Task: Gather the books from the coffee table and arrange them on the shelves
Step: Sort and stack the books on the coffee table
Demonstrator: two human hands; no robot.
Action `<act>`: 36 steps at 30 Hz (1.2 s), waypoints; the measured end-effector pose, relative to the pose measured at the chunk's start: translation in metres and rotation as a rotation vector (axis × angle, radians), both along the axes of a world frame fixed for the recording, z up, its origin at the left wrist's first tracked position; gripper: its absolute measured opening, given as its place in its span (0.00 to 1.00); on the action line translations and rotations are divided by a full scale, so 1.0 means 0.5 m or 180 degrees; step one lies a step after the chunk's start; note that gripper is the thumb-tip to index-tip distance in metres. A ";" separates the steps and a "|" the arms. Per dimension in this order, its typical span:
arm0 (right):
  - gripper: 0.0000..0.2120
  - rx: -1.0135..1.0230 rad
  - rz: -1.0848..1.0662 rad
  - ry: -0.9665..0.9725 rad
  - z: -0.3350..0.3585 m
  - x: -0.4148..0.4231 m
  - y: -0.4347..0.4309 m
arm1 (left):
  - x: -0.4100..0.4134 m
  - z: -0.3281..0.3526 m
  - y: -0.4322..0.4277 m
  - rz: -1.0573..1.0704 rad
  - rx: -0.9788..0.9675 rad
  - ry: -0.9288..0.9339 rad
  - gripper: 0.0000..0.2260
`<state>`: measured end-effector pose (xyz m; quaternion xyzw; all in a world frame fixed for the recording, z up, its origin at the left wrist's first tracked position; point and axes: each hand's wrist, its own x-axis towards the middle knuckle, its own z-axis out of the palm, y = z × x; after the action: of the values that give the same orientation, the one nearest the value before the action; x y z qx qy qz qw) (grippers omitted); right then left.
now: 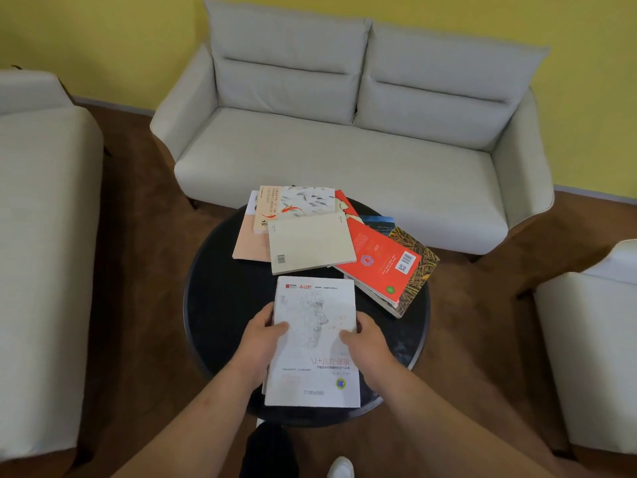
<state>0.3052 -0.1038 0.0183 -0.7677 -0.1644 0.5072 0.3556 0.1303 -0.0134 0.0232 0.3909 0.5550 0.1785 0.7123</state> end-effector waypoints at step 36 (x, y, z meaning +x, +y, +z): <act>0.17 -0.0546 0.1248 -0.2432 -0.025 0.324 0.236 | 0.181 -0.073 0.404 -0.1808 0.2303 0.1882 0.22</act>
<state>0.4674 0.0141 0.0059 -0.8812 -0.3840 0.2564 0.1012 0.2206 0.1885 -0.0136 0.7790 0.5073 0.0412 0.3663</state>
